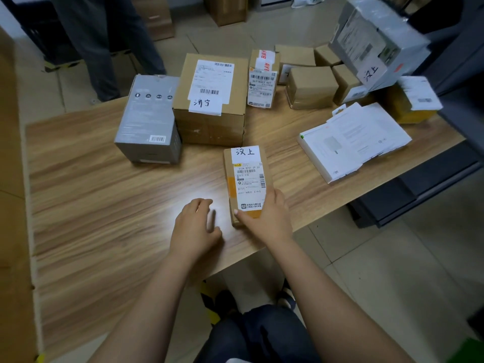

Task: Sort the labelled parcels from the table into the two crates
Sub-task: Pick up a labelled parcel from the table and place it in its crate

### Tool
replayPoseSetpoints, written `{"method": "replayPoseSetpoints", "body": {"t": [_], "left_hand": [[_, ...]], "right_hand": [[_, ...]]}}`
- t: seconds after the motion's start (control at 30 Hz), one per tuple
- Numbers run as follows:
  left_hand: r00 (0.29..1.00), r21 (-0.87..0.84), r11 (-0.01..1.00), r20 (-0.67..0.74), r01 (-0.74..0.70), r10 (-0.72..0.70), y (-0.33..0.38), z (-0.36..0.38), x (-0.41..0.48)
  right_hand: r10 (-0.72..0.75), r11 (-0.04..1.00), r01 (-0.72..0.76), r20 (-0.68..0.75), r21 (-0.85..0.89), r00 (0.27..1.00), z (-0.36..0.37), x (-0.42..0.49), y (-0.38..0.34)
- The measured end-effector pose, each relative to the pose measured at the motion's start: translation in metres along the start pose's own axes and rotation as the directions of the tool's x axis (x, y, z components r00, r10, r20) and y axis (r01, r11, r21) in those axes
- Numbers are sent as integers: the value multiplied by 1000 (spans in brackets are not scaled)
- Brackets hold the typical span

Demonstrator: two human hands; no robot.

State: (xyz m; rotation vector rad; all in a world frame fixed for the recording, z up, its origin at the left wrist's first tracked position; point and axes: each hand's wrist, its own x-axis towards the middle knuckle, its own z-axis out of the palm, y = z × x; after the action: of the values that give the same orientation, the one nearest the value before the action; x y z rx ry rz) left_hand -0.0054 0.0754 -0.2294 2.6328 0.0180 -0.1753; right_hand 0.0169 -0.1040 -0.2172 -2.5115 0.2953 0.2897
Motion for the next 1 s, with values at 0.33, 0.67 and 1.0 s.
{"method": "replayPoseSetpoints", "body": {"t": [0.33,0.67,1.0], "left_hand": [[997,80,996,-64,-26,31,-9,4,-3],[979,93,987,-143,-131,144,26,-27,13],[781,239,899,-446,-367,437,123,-109,44]], "right_hand": [[161,983,-162,-18,-82,987,15,-3,-17],[118,992,-126,-196,-26,973,-30,-12,-17],[-81,992,120,-525,42,847,-153,-13,-47]]}}
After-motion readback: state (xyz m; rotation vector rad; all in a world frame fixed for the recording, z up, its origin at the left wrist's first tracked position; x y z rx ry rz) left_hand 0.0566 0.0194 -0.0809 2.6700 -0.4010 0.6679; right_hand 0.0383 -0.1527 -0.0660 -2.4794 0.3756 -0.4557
